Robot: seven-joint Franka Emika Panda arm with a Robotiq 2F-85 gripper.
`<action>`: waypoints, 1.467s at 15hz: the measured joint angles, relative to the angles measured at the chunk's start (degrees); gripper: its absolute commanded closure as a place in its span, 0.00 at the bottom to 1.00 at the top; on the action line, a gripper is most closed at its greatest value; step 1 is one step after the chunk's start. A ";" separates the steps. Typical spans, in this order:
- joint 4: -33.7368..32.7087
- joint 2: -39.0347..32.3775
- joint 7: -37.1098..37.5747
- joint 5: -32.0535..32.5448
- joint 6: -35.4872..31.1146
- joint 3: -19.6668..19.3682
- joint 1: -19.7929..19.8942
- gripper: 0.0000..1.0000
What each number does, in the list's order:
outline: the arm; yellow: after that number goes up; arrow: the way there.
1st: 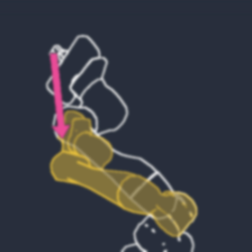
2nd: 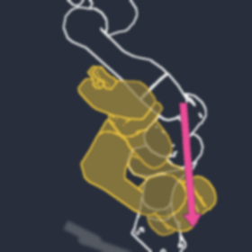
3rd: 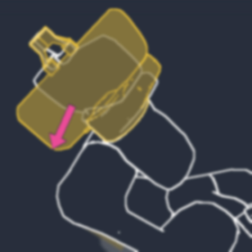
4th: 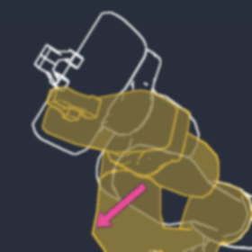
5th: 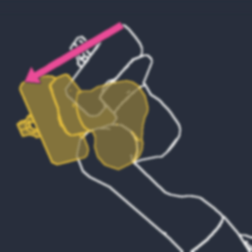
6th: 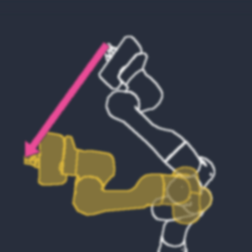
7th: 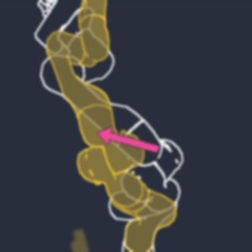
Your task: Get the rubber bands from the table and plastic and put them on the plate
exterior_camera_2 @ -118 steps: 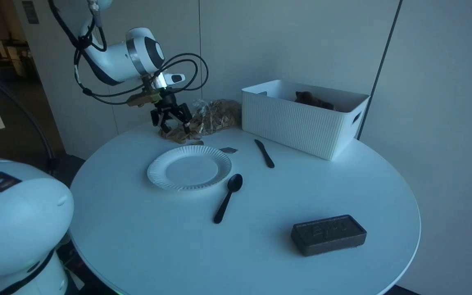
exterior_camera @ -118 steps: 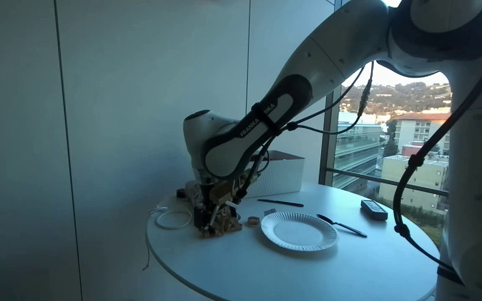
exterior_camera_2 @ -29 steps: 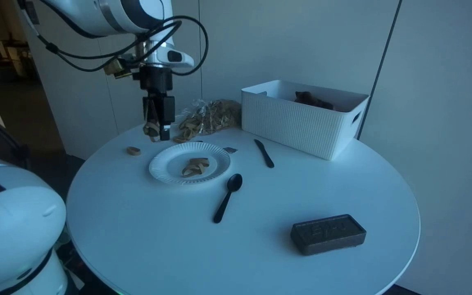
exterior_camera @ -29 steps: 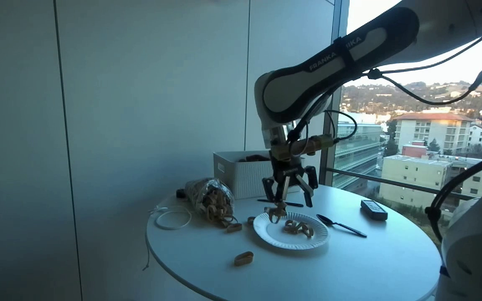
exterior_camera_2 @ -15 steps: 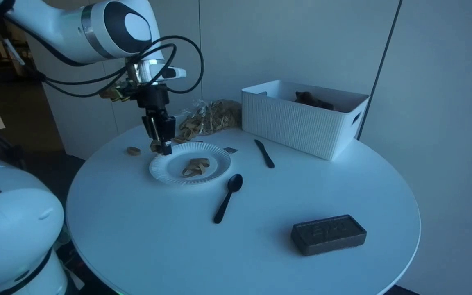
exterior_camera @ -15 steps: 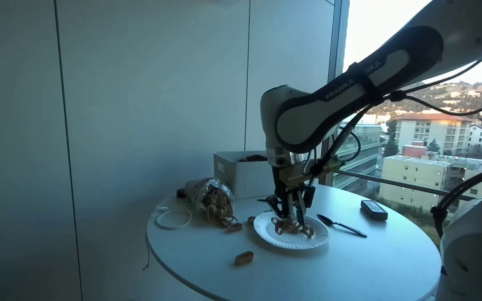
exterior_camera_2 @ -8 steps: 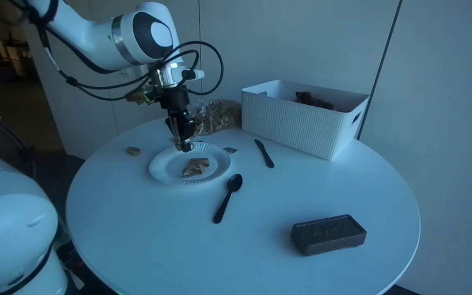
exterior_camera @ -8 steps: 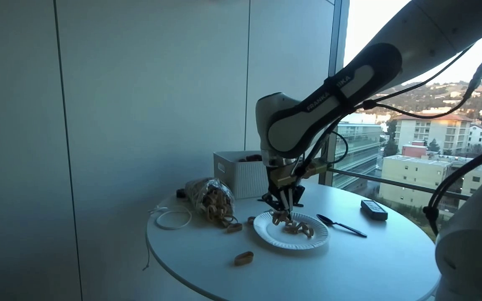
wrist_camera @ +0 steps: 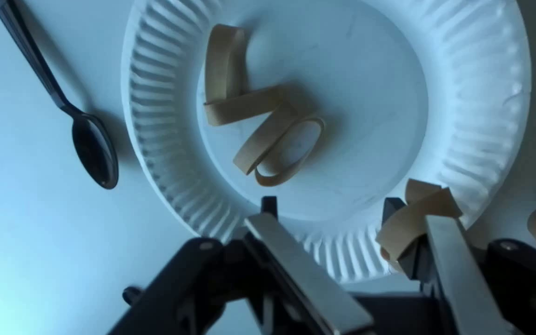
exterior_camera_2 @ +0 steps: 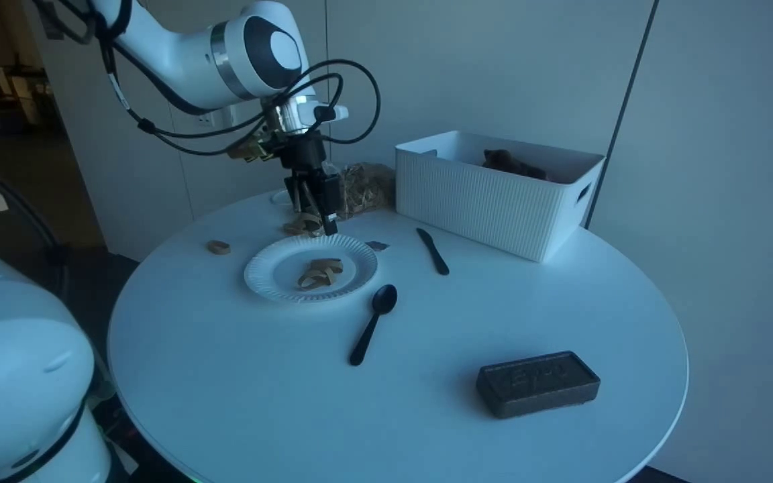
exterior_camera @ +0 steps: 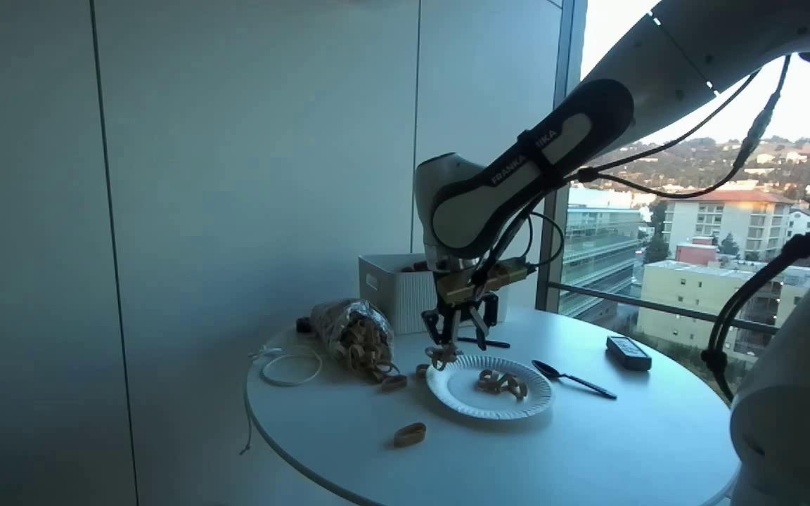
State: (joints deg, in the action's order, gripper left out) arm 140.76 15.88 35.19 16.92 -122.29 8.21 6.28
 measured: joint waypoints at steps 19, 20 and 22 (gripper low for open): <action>-10.71 -15.07 -10.53 -5.97 -4.79 1.08 -10.04 0.00; -10.90 -15.41 -10.60 -6.07 -5.65 1.02 -10.20 0.00; -10.91 -15.90 -10.60 -5.97 -7.58 0.88 -10.34 0.00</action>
State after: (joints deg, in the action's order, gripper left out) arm 129.85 -0.02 24.60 10.96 -129.87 9.08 -4.06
